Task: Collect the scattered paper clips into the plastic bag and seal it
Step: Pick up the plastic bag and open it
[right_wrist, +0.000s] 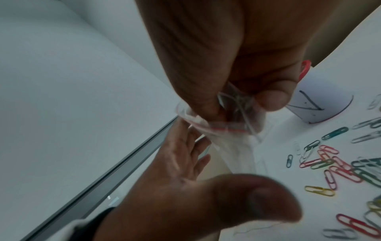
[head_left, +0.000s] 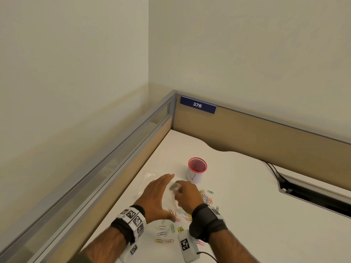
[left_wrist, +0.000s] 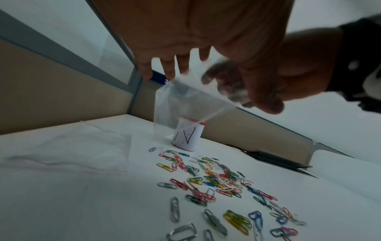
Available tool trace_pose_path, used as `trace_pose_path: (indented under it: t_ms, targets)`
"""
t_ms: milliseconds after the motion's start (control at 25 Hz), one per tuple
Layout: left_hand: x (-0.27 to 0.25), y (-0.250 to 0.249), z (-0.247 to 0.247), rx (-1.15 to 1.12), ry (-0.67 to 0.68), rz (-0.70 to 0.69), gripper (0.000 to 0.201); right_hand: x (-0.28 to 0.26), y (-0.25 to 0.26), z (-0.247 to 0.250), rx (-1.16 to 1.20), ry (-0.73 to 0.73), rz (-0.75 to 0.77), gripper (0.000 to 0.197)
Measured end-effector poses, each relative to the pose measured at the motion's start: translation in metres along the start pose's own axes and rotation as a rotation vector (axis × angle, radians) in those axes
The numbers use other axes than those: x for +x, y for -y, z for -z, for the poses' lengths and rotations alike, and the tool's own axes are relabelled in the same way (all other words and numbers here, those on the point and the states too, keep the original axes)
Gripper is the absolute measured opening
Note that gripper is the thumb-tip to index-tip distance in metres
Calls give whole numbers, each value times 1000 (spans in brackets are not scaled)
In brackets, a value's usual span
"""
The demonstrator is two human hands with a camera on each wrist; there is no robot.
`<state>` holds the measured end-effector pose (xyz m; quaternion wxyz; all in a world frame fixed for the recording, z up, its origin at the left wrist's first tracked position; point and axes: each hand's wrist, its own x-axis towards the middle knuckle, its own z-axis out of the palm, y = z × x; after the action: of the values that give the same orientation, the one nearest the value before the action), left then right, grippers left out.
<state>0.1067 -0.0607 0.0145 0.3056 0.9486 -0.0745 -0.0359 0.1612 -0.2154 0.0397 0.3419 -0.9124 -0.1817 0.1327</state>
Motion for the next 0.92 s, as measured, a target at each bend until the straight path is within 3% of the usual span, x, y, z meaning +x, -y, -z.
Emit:
trace_pose_path:
  t_ms: [120,200,280,400,560,640,760,840,920]
  targets:
    - [8,1,-16,2,-116,-76,97,2,6,-1,-39,15,16,22]
    - [12,3,-18,-30,-177,-61,72,2,5,2,-83,-33,8,19]
    - [14,8,-19,-45,-199,-6,59,3,4,7,-80,-62,-17,18]
    - [16,17,-19,-90,-242,57,52,-2,11,17,-39,-124,-19,19]
    - [21,25,-17,-79,-309,91,50,-12,35,28,6,-264,132,21]
    - [22,23,-15,-72,-326,91,49,-15,46,26,-42,-192,199,24]
    - [29,22,-16,-80,-275,95,41,-11,48,13,-172,-54,158,27]
    - [31,19,-16,-49,-241,93,31,-7,45,7,-206,-40,120,24]
    - [30,15,-15,-52,-241,122,33,-6,46,6,-200,-32,110,19]
